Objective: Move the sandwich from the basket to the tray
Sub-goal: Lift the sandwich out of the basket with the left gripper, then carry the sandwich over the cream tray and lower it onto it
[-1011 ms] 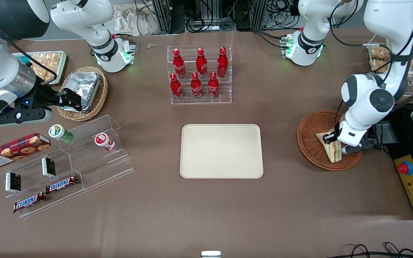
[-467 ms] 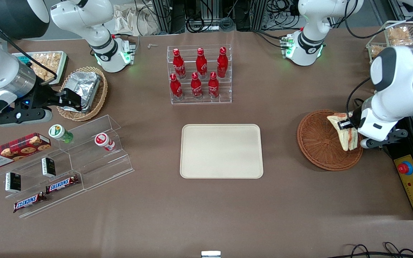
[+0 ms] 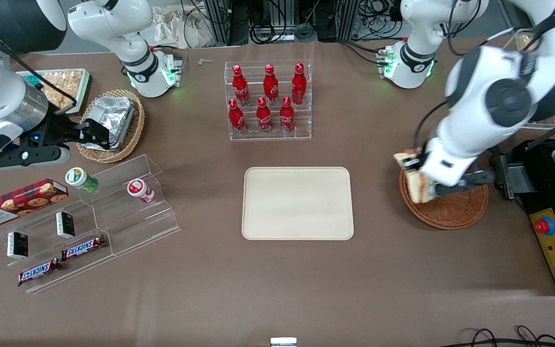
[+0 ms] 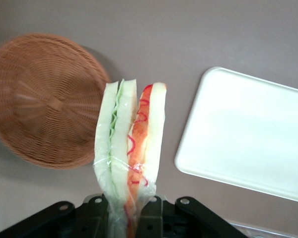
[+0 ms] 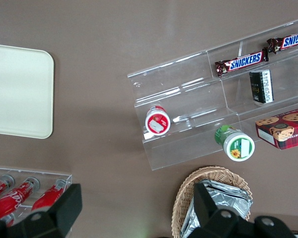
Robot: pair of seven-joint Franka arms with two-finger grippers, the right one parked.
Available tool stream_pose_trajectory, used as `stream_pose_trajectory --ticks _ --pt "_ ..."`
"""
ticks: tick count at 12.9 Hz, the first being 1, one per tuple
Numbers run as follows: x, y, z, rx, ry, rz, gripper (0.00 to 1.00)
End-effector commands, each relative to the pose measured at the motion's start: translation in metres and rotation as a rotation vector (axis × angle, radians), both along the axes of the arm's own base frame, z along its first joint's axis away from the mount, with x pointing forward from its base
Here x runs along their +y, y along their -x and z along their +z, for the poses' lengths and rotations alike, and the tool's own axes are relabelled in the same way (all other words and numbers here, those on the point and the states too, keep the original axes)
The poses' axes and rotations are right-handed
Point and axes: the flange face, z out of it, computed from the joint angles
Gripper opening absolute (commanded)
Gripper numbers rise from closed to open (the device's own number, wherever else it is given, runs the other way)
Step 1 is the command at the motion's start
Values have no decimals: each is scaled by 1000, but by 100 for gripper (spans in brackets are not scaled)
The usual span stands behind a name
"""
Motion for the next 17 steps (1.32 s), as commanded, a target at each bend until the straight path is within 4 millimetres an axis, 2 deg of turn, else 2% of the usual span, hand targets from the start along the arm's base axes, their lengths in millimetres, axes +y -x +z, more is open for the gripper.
stream_pose_trajectory --ticks 1,3,5,8,10,11,13,15,16,17 --pt "-63 -22 -50 5 -7 -52 6" --pt "-84 -33 -96 -29 28 -79 10" --pt "-107 -33 -143 -41 1 -138 10" --pt "-131 -32 -199 -74 6 -159 14" --pt "-137 -32 -222 -100 -11 -153 14" --pt "-151 -24 -227 -98 -16 -167 15" --pt "-155 -20 -239 -95 -31 -184 32" --pt "-156 -20 -247 -106 -40 -202 70" --pt "-156 -20 -249 -111 -51 -214 100" --pt "-155 -20 -249 -114 -54 -217 100"
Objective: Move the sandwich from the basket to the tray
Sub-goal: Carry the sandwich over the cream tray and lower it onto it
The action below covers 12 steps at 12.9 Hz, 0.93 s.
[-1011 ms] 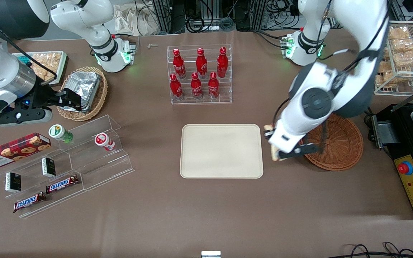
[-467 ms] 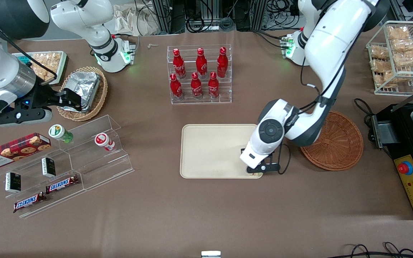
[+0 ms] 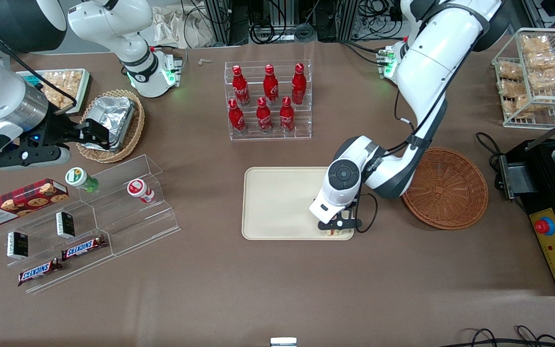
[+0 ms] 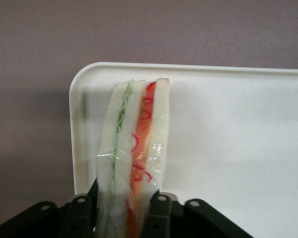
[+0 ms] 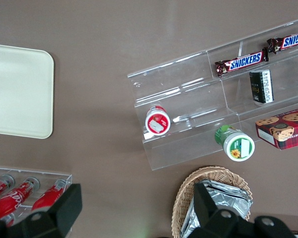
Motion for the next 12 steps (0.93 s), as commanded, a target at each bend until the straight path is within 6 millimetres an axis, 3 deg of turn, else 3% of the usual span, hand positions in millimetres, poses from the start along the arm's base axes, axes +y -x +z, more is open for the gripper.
stream_pose_trajectory --ticks 1,3,5,7,12 --pt "-4 -8 2 -37 -9 5 100" --pt "-3 -11 11 -53 -6 49 100" --pt "-3 -16 39 -93 9 130 100" --pt "8 -20 90 -138 19 166 100" --pt "82 -26 218 -137 52 333 100"
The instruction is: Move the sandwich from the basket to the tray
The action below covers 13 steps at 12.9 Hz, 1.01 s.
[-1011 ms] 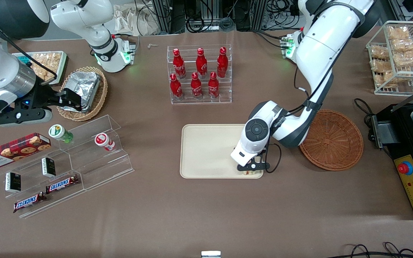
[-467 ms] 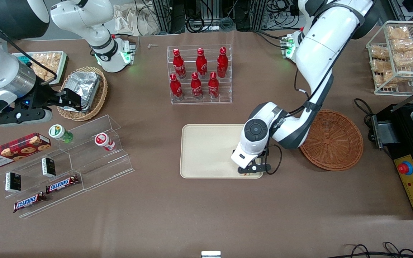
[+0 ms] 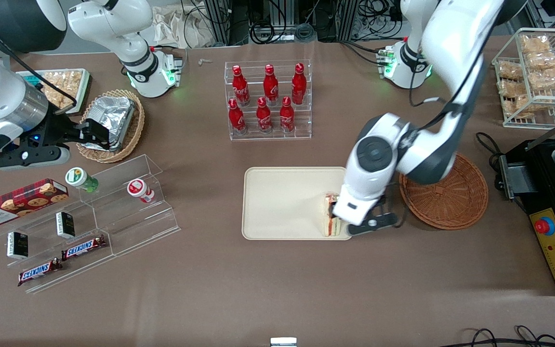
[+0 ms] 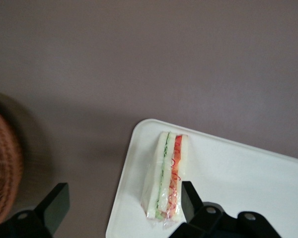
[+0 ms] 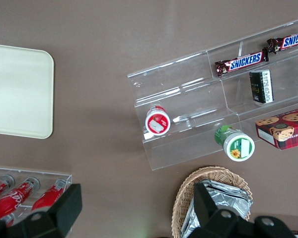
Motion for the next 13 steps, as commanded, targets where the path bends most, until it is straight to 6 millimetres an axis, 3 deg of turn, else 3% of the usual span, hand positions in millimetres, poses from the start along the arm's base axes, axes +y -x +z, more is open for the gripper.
stream_pose_trajectory --ticks 1,2,5,6,7,10,13 --pt "35 11 59 -2 30 86 100" --pt "42 16 81 -10 36 102 100" --pt "90 30 135 7 20 153 100" --pt "115 34 147 25 31 138 100" --pt "129 42 157 37 50 102 100" --pt "196 74 179 29 60 18 100" --pt "256 107 190 57 44 -171 100"
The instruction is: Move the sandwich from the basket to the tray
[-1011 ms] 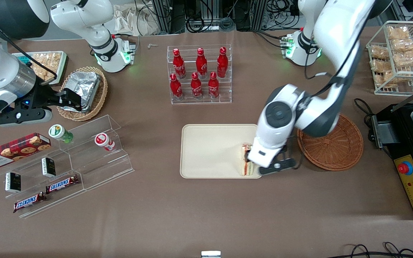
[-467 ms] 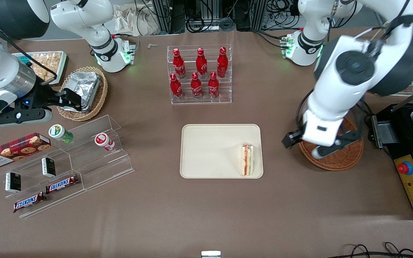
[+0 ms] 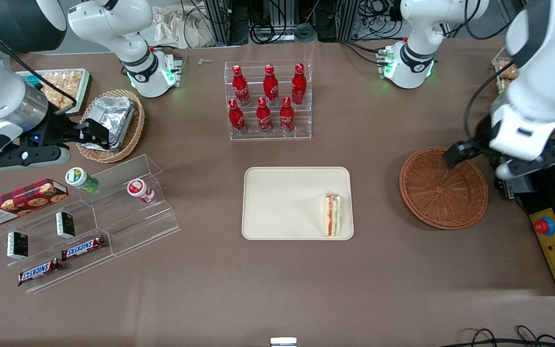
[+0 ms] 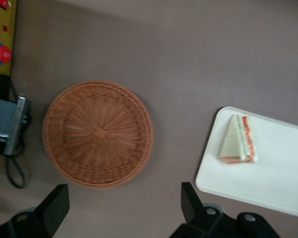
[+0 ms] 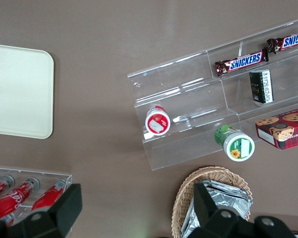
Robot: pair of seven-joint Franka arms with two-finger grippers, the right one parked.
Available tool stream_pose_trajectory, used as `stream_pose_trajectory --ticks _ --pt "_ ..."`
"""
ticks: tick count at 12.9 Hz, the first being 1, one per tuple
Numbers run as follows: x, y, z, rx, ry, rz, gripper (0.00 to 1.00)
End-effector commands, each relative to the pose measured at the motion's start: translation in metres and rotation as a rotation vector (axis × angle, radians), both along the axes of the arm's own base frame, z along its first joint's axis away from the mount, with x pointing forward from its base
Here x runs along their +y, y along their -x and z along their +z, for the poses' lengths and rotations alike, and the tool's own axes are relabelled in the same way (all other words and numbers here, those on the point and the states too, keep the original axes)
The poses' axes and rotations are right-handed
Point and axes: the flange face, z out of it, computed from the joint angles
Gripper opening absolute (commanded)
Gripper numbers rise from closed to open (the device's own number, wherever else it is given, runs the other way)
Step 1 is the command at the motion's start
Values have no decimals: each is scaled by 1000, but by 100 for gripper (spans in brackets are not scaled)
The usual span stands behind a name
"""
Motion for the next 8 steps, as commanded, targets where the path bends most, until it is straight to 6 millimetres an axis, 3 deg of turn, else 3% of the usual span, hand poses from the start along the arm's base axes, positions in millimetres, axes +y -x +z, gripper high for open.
stream_pose_trajectory --ticks 1,4,8 --pt "27 35 7 46 0 -172 100" --pt "57 33 17 65 -7 -327 100" --pt "85 17 18 65 -4 -337 100"
